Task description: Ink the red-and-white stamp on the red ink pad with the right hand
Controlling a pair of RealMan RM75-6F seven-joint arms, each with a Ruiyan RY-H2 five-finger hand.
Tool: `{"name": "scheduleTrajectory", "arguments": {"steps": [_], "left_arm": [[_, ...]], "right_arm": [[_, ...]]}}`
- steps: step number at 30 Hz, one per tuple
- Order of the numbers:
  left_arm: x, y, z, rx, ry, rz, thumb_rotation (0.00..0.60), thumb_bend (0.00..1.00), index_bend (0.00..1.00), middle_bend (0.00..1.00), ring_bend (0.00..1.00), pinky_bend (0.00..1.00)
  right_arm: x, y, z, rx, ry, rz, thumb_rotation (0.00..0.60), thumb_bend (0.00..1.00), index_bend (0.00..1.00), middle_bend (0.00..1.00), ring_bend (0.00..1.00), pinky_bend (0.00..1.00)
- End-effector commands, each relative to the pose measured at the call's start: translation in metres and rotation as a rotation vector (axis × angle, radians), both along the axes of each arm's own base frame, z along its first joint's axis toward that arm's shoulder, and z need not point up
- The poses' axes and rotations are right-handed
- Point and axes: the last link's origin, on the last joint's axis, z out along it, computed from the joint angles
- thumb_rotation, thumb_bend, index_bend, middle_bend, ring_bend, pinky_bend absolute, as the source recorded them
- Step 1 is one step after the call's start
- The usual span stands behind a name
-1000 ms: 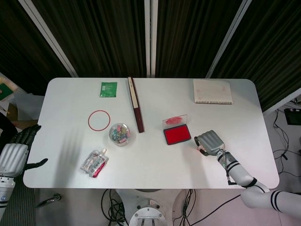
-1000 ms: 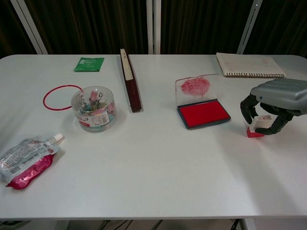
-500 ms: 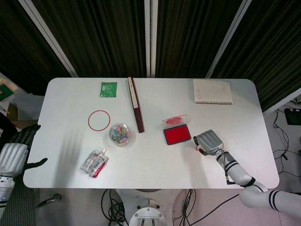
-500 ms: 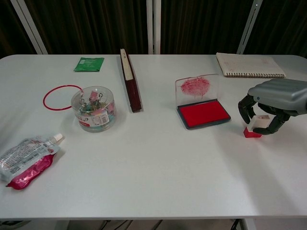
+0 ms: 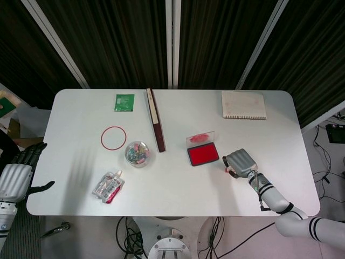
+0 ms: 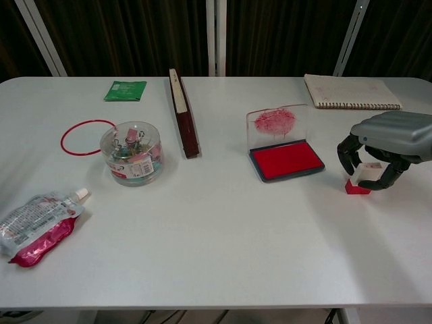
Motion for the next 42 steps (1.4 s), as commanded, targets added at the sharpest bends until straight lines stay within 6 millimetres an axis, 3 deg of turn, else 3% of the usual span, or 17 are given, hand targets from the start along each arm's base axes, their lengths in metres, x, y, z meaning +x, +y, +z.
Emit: {"name": "scheduleTrajectory", "arguments": {"steps": [1, 20, 42], "left_arm": [[0.000, 0.000, 0.000, 0.000, 0.001, 0.001, 0.555, 0.04, 0.05, 0.08, 0.08, 0.19], [-0.001, -0.001, 0.001, 0.002, -0.001, 0.003, 0.555, 0.05, 0.05, 0.08, 0.08, 0.19], [0.003, -0.002, -0.001, -0.005, 0.005, -0.005, 0.554, 0.05, 0.05, 0.08, 0.08, 0.19]], "right_arm": [[0.000, 0.000, 0.000, 0.000, 0.000, 0.000, 0.600, 0.35, 0.59, 0.54, 0.80, 0.99], [0.000, 0.004, 0.007, 0.019, 0.009, 0.007, 0.600, 0.30, 0.41, 0.37, 0.80, 0.99], [-0.001, 0.016, 0.024, -0.012, 0.002, 0.030, 0.600, 0.30, 0.40, 0.35, 0.80, 0.99]]}}
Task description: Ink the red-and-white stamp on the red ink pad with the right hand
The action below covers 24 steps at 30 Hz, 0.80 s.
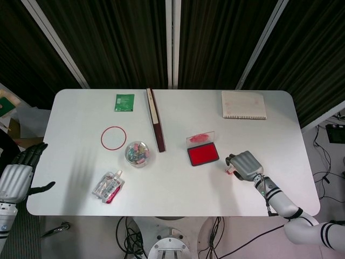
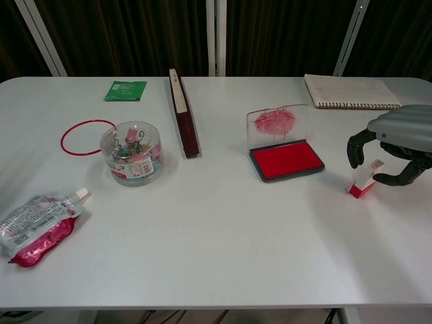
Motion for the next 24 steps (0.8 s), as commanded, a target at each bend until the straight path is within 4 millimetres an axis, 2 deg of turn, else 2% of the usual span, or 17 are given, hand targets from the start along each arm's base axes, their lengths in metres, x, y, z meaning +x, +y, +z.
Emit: {"name": "scheduleTrajectory", "arguments": {"steps": [1, 5, 8, 11, 12, 13, 15, 16, 17, 18, 19, 24], "left_arm": [[0.000, 0.000, 0.000, -0.001, 0.001, 0.000, 0.552, 0.05, 0.05, 0.08, 0.08, 0.19], [0.001, 0.000, 0.001, 0.003, 0.001, -0.001, 0.558, 0.05, 0.05, 0.08, 0.08, 0.19], [0.001, -0.001, 0.002, 0.006, 0.001, 0.000, 0.559, 0.05, 0.05, 0.08, 0.08, 0.19], [0.000, -0.002, 0.003, 0.011, 0.000, 0.006, 0.558, 0.05, 0.05, 0.08, 0.08, 0.19], [-0.001, -0.002, 0.003, 0.013, -0.001, 0.008, 0.557, 0.05, 0.05, 0.08, 0.08, 0.19], [0.000, -0.002, 0.004, 0.015, -0.002, 0.007, 0.557, 0.05, 0.05, 0.08, 0.08, 0.19], [0.001, -0.002, 0.006, 0.018, 0.000, 0.004, 0.557, 0.05, 0.05, 0.08, 0.08, 0.19], [0.002, -0.002, 0.008, 0.021, 0.004, 0.000, 0.555, 0.05, 0.05, 0.08, 0.08, 0.19], [0.003, -0.002, 0.009, 0.023, 0.007, -0.002, 0.555, 0.05, 0.05, 0.08, 0.08, 0.19], [0.003, -0.001, 0.010, 0.028, 0.010, -0.004, 0.554, 0.05, 0.05, 0.08, 0.08, 0.19], [0.004, -0.001, 0.012, 0.036, 0.014, -0.009, 0.559, 0.05, 0.05, 0.08, 0.08, 0.19], [0.005, 0.001, 0.011, 0.047, 0.020, -0.015, 0.559, 0.05, 0.05, 0.08, 0.08, 0.19]], "right_arm": [[0.000, 0.001, 0.001, -0.004, -0.004, -0.001, 0.600, 0.30, 0.40, 0.35, 0.80, 0.99], [0.001, 0.002, 0.007, -0.025, -0.025, 0.006, 0.600, 0.30, 0.40, 0.34, 0.80, 0.99], [0.003, 0.009, 0.021, -0.065, -0.079, 0.010, 0.600, 0.30, 0.36, 0.33, 0.80, 0.99], [0.003, 0.028, 0.048, -0.138, -0.164, 0.027, 0.600, 0.28, 0.29, 0.31, 0.78, 0.98], [0.002, 0.036, 0.058, -0.169, -0.202, 0.031, 0.600, 0.27, 0.26, 0.30, 0.74, 0.96], [-0.001, 0.047, 0.072, -0.222, -0.260, 0.037, 0.600, 0.25, 0.21, 0.28, 0.66, 0.92], [-0.012, 0.060, 0.095, -0.345, -0.302, 0.066, 0.600, 0.20, 0.08, 0.17, 0.33, 0.64], [-0.023, 0.066, 0.110, -0.466, -0.268, 0.100, 0.600, 0.17, 0.02, 0.08, 0.14, 0.37], [-0.030, 0.071, 0.116, -0.531, -0.233, 0.108, 0.600, 0.14, 0.00, 0.02, 0.02, 0.14], [-0.040, 0.076, 0.123, -0.598, -0.197, 0.085, 0.600, 0.12, 0.00, 0.00, 0.00, 0.04], [-0.048, 0.082, 0.129, -0.644, -0.188, 0.047, 0.600, 0.11, 0.00, 0.00, 0.00, 0.00], [-0.074, 0.089, 0.139, -0.708, -0.203, -0.074, 0.600, 0.09, 0.00, 0.00, 0.00, 0.00]]}}
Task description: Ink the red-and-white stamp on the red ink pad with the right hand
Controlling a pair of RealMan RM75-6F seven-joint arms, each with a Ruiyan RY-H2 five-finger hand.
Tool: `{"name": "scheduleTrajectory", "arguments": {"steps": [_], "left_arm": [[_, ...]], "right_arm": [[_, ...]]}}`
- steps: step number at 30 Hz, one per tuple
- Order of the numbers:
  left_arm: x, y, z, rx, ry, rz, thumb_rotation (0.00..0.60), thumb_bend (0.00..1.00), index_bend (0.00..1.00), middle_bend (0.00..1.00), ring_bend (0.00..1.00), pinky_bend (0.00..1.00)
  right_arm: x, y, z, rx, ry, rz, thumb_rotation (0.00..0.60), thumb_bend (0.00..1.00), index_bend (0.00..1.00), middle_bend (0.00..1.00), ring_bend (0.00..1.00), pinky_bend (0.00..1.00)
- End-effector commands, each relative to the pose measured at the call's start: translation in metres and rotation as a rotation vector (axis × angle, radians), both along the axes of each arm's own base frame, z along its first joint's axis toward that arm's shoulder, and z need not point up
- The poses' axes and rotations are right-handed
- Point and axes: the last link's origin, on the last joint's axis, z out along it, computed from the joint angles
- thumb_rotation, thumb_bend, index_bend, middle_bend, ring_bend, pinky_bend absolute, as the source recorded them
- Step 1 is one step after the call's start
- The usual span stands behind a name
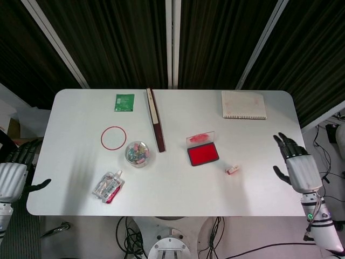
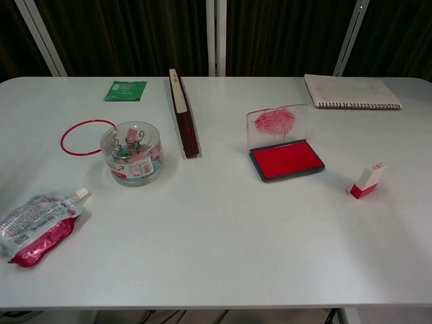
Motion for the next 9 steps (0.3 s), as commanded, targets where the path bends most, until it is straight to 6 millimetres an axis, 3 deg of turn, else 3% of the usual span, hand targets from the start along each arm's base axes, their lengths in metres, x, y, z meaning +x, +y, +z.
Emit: {"name": "scheduleTrajectory", "arguments": {"steps": [1, 9], "left_arm": [[0.0002, 0.0008, -0.0012, -0.003, 0.002, 0.000, 0.556, 0.05, 0.05, 0.08, 0.08, 0.19], [-0.0009, 0.0017, -0.0009, 0.011, 0.003, -0.004, 0.552, 0.05, 0.05, 0.08, 0.08, 0.19]], "right_arm": [[-0.0289, 0.0138, 0.0154, -0.078, -0.018, -0.092, 0.600, 0.09, 0.00, 0.00, 0.00, 0.00], [-0.0383, 0.0176, 0.0100, -0.055, -0.063, -0.109, 0.600, 0.08, 0.00, 0.00, 0.00, 0.00]]}}
